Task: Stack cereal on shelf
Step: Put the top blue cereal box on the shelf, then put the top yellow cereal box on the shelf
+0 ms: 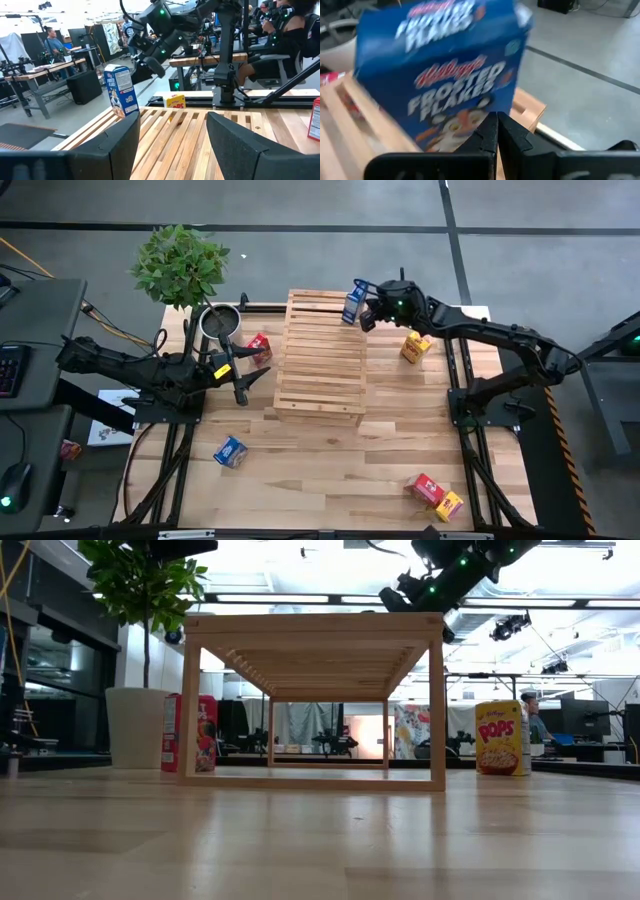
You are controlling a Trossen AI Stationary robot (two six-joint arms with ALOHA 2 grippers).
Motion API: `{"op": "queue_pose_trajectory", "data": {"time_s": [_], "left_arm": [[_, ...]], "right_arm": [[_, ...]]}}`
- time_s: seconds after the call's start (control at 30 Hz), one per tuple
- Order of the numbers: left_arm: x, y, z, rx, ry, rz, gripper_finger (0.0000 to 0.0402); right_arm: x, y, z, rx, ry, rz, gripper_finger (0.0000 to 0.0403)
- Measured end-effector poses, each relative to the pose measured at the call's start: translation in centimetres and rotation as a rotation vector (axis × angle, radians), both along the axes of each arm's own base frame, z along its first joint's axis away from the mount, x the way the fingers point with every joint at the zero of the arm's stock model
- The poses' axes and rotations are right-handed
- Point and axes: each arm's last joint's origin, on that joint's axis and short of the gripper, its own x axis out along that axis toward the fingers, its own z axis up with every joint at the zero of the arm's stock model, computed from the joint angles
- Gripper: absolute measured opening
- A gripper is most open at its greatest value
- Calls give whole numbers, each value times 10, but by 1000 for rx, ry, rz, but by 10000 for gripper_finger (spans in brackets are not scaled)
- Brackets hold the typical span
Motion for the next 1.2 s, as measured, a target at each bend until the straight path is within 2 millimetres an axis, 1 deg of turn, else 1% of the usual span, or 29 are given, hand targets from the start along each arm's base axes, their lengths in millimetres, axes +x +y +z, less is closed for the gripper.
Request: {"op": "queue_pose_trajectory", "data": {"time_s": [0.17, 0.33, 0.73, 0.87, 1.03, 1.13, 1.2], "left_arm": [[0, 0, 0, 5, 2, 0, 221], [0, 0, 0, 14, 5, 0, 221], [0, 0, 0, 15, 6, 0, 221], [0, 0, 0, 15, 6, 1, 221], [0, 0, 0, 16, 6, 1, 221], [0, 0, 0, 16, 6, 1, 221], [0, 0, 0, 16, 6, 1, 221]], "right_arm": [[-1, -6, 5, -30, -50, -17, 0], [-3, -10, 6, -34, -57, -33, 0], [0, -11, 13, -64, -135, -11, 0], [5, -16, 8, -61, -140, -16, 0], [9, -25, -4, -47, -106, -28, 0], [6, -26, -1, -63, -105, -40, 0], [1, -24, 6, -78, -111, -51, 0]]}}
